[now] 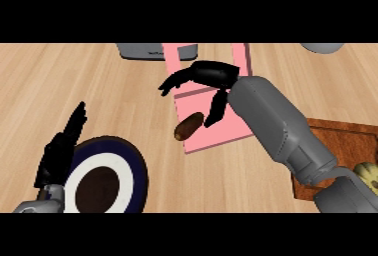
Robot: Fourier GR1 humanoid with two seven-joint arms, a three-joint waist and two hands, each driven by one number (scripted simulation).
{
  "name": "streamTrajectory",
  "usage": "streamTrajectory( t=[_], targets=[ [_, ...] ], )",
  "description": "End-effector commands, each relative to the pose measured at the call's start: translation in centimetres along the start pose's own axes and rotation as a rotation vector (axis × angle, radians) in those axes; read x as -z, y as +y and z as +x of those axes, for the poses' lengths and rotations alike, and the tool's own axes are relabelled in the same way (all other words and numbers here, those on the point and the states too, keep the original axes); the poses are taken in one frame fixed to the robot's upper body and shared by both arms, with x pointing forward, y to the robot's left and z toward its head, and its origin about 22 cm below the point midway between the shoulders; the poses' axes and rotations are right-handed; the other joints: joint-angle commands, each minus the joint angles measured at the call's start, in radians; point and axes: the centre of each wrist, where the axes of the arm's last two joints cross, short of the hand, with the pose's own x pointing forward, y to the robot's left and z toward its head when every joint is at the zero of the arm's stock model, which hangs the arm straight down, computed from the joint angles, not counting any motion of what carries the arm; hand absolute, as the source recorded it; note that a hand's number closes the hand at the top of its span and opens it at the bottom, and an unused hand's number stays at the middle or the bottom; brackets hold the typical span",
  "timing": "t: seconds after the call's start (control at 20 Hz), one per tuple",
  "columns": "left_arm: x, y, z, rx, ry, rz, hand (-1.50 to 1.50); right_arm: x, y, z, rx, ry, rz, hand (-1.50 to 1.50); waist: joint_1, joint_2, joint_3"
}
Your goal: Pick the sweet potato from the cutting board and place it in the cardboard box
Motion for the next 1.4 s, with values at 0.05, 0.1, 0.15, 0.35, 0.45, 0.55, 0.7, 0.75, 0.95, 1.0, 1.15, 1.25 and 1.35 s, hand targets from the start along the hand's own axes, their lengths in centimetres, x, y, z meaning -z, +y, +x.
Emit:
streamTrajectory(
  t=[0.05, 0.1, 0.15, 0.35, 0.45, 0.55, 0.7, 0.75, 0.95, 1.0, 1.15, 1.25, 1.35],
  targets=[
    [-0.7, -0.4, 0.0, -0.013, -0.008, -0.013, 0.0, -0.1, 0.4, -0.8, 0.27, -0.042, -0.154, -1.5, 0.01, 0.001, 0.001],
    [0.5, -0.7, -0.1, -0.014, 0.012, -0.004, 0.0, 0.7, -1.3, 0.3, 0.296, -0.077, -0.187, -1.5, -0.003, 0.002, 0.0],
    [-0.8, -0.1, -0.6, 0.011, 0.0, -0.008, 0.0, -0.2, -0.9, -0.5, 0.339, -0.044, -0.226, -1.5, 0.01, 0.001, 0.0],
    [-0.1, 0.2, 0.2, -0.006, 0.0, -0.02, 0.0, -1.7, -4.0, -0.4, 0.499, -0.074, -0.283, -1.5, 0.014, 0.006, 0.0],
    [-0.1, -1.7, 1.1, -0.007, -0.023, -0.035, 0.0, -3.0, -6.2, -0.1, 0.56, -0.065, -0.316, -1.5, 0.023, 0.011, 0.001],
    [0.0, -0.5, 0.7, -0.001, -0.023, -0.031, 0.0, -5.3, -7.3, -0.7, 0.596, -0.04, -0.434, -1.5, 0.032, 0.016, 0.001],
    [-0.6, -1.3, 1.7, -0.004, -0.05, -0.047, 0.0, -8.9, -9.4, -0.9, 0.595, 0.031, -0.528, -1.5, 0.056, 0.022, 0.002],
    [0.0, -1.5, 1.5, -0.003, -0.049, -0.041, 0.0, -11.5, -9.8, -1.4, 0.579, 0.038, -0.574, -1.5, 0.059, 0.036, 0.002],
    [-0.5, -2.2, 1.8, 0.0, -0.08, -0.065, 0.0, -14.2, -11.5, -1.0, 0.598, 0.09, -0.651, -1.5, 0.094, 0.047, 0.003],
    [0.8, -2.2, 2.4, -0.006, -0.083, -0.063, 0.0, -14.7, -11.9, -0.8, 0.607, 0.076, -0.633, -1.5, 0.081, 0.055, 0.003],
    [0.4, -1.9, 2.5, -0.007, -0.098, -0.079, 0.0, -17.5, -13.0, -0.5, 0.583, 0.088, -0.679, -1.5, 0.11, 0.066, 0.005],
    [0.5, -2.0, 3.0, 0.001, -0.115, -0.082, 0.0, -18.5, -14.2, 0.2, 0.562, 0.062, -0.675, -1.5, 0.116, 0.069, 0.007],
    [0.5, -2.1, 2.4, -0.006, -0.1, -0.089, 0.0, -19.6, -14.3, 0.3, 0.558, 0.083, -0.645, -1.5, 0.118, 0.073, 0.006]
  ],
)
